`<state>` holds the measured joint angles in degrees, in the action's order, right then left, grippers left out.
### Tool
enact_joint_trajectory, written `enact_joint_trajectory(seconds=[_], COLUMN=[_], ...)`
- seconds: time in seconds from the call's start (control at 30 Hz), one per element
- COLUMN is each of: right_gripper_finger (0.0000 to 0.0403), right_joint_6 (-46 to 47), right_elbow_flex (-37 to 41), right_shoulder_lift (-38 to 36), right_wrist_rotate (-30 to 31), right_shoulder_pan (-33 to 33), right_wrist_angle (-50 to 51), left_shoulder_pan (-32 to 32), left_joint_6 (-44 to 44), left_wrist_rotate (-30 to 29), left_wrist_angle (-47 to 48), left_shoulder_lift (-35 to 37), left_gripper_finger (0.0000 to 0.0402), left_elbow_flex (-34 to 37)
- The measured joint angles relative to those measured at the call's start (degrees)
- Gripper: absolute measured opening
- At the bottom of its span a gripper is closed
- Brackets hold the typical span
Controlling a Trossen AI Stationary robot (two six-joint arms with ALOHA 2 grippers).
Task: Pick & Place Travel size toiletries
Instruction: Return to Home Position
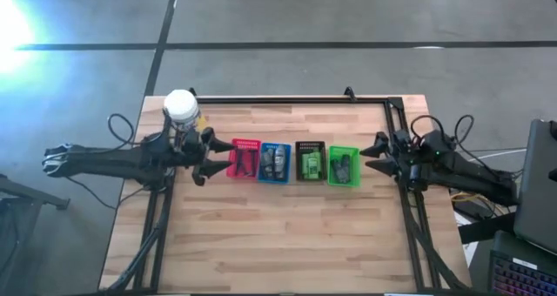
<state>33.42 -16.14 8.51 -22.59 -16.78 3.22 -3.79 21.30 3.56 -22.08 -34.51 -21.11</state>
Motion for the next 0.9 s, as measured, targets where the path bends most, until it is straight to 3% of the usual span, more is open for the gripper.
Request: enact_joint_trajectory(seconds=[0.33,0.53,0.73,0.9], right_gripper_finger=[0.0236,0.0256,0.0275,0.0290], right_joint_6=[2.4,-0.4,-0.4,-0.4], right_elbow_flex=[15.7,15.6,15.6,15.6], right_shoulder_lift=[-8.5,-7.8,-7.1,-7.2], right_wrist_rotate=[0.0,0.5,0.6,0.6], right_shoulder_pan=[0.0,0.0,0.0,0.0], right_wrist_angle=[-23.0,-22.1,-19.3,-18.4], left_shoulder_pan=[0.0,0.0,-0.1,-0.1], left_joint_6=[2.7,2.6,2.9,4.3], left_wrist_rotate=[-6.2,-6.4,-12.4,-12.6], left_wrist_angle=[-4.5,-4.5,-4.7,-3.8], left_shoulder_lift=[9.5,13.9,18.0,19.3], left_gripper_finger=[0.0300,0.0300,0.0300,0.0300], left_elbow_flex=[12.7,15.9,19.8,20.5])
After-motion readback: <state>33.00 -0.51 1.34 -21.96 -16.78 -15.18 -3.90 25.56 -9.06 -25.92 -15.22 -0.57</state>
